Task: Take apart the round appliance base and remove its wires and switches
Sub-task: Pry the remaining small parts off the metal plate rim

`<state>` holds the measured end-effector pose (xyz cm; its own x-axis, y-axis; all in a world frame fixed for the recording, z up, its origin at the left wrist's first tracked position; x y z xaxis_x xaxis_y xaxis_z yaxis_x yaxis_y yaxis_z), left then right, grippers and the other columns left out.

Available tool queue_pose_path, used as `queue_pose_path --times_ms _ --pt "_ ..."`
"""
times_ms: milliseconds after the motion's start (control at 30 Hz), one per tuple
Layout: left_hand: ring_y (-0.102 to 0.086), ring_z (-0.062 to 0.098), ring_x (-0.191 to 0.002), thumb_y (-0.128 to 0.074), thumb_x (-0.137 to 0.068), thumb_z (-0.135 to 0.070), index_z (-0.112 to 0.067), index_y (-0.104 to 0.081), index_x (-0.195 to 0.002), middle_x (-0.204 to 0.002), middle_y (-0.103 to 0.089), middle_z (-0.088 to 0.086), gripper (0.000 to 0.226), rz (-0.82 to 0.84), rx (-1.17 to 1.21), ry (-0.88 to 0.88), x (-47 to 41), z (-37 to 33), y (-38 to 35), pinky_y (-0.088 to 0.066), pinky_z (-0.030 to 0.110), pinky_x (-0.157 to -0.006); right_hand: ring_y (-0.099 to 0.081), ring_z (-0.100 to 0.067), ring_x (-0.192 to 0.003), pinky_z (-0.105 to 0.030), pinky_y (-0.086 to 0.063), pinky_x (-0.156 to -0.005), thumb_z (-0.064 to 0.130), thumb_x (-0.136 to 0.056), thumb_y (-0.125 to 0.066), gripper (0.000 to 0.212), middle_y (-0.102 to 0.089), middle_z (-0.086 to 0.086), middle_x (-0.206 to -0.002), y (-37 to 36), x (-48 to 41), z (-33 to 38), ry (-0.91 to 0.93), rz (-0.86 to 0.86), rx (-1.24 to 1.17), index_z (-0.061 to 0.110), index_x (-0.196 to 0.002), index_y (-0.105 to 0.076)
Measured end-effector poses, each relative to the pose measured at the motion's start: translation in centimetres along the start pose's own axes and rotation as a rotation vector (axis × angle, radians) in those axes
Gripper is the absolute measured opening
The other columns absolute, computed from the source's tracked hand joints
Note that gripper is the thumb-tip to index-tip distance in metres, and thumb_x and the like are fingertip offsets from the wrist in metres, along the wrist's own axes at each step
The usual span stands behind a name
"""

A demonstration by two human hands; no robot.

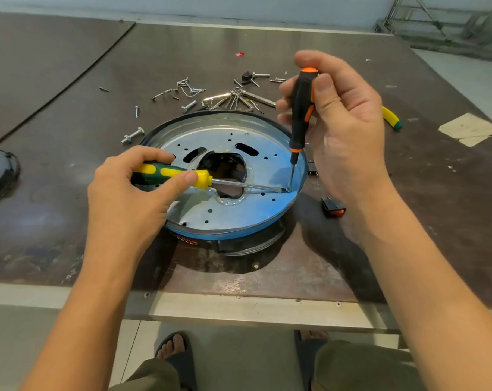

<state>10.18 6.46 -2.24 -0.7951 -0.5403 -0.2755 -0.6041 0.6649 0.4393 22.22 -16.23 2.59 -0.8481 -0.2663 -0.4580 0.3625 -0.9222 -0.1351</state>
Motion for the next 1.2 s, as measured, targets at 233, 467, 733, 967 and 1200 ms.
queue_pose_path --times_ms 233,467,733,967,1200 --pt "-0.057 0.005 -0.068 -0.088 -0.06 -0.051 -0.033 -0.072 -0.091 -0.081 -0.068 -0.009 0.039 0.008 0.016 0.012 -0.3 -0.1 0.1 -0.043 0.026 -0.061 -0.056 -0.021 -0.087 -0.041 -0.058 -0.077 0.01 -0.105 -0.053 0.019 -0.056 0.0 -0.087 0.0 0.1 0.6 0.014 -0.021 0.085 0.004 -0.121 -0.059" --pt "-0.058 0.011 -0.07 -0.087 -0.06 -0.051 -0.034 -0.071 -0.089 -0.083 -0.068 -0.006 0.038 0.036 0.029 0.021 -0.6 0.2 0.0 -0.044 0.027 -0.061 -0.063 -0.026 -0.088 -0.045 -0.056 -0.086 0.008 -0.109 -0.039 0.031 -0.065 -0.013 -0.098 0.7 -0.1 0.6 -0.065 -0.025 0.022 -0.003 -0.135 -0.052" --pt "-0.056 0.017 -0.08 -0.082 -0.058 -0.059 -0.037 -0.069 -0.091 -0.097 -0.065 0.004 0.042 0.087 0.007 0.024 -0.8 0.3 -0.1 -0.042 0.03 -0.066 -0.058 -0.018 -0.082 -0.051 -0.058 -0.079 0.009 -0.101 -0.06 0.016 -0.059 0.0 -0.088 0.6 0.0 1.1 0.037 -0.013 0.13 0.003 -0.116 -0.061" --pt "-0.056 0.015 -0.076 -0.082 -0.052 -0.063 -0.035 -0.069 -0.088 -0.093 -0.066 0.003 0.048 0.068 0.025 0.033 -0.7 0.0 -0.3 -0.042 0.028 -0.064 -0.068 -0.029 -0.097 -0.039 -0.057 -0.087 0.0 -0.104 -0.048 0.026 -0.067 -0.017 -0.105 1.4 -0.2 1.2 0.047 0.017 0.12 -0.001 -0.128 -0.057" --pt "-0.055 0.01 -0.068 -0.085 -0.055 -0.058 -0.032 -0.069 -0.088 -0.083 -0.065 -0.004 0.045 0.038 0.024 0.048 -0.6 0.1 -0.3 -0.043 0.027 -0.059 -0.064 -0.026 -0.088 -0.04 -0.057 -0.085 0.001 -0.098 -0.062 0.023 -0.064 -0.006 -0.094 1.2 -0.4 1.6 0.11 0.042 0.196 0.001 -0.122 -0.062"
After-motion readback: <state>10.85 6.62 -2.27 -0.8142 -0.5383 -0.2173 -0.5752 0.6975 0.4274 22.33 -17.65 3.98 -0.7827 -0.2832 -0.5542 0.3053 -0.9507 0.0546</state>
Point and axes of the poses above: each hand's wrist, its own x-axis away from the middle knuckle, its own y-axis out of the back of the hand, z = x × y, the point moved 4 cm from there along -x, towards the middle knuckle
